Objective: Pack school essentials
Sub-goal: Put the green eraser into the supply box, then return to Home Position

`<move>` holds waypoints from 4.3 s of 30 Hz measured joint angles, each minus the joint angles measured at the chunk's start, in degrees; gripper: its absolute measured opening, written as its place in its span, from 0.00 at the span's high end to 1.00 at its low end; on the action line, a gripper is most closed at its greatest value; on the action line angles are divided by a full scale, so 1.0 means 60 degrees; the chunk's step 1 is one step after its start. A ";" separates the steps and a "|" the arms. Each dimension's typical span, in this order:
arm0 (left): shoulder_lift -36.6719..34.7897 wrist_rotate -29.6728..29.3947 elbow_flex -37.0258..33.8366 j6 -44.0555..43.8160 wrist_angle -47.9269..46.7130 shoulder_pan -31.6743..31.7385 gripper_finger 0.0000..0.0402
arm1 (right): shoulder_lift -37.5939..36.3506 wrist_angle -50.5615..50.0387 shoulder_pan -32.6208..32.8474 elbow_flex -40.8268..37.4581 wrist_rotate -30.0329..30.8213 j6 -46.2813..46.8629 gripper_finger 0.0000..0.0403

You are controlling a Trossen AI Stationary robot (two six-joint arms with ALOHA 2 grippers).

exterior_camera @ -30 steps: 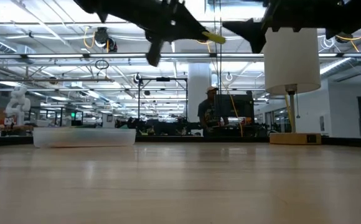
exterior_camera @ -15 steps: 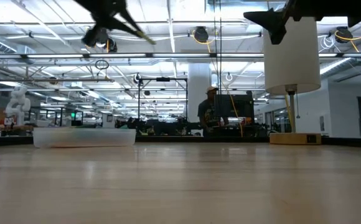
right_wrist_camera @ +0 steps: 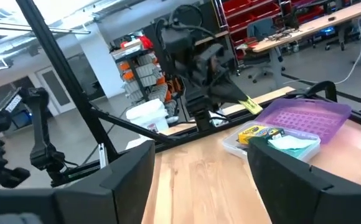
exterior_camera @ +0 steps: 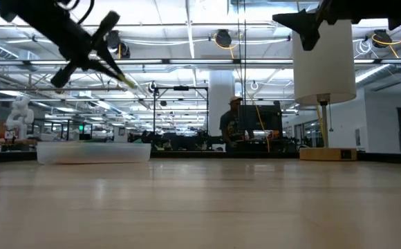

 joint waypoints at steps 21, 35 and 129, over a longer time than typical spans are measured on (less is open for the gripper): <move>0.1181 0.1031 -0.1651 -0.1353 0.0243 0.0480 0.96 | 0.0004 -0.0441 -0.0004 0.0000 0.0742 0.0076 0.47; 0.1418 0.1607 -0.1651 -0.1816 -0.0582 0.0480 0.78 | 0.0004 -0.0441 -0.0004 0.0000 0.0732 0.0047 0.47; 0.0705 0.3016 -0.0446 1.3172 0.2812 -0.0952 0.98 | -0.0882 0.0856 0.0081 -0.1433 0.1446 -0.4189 1.00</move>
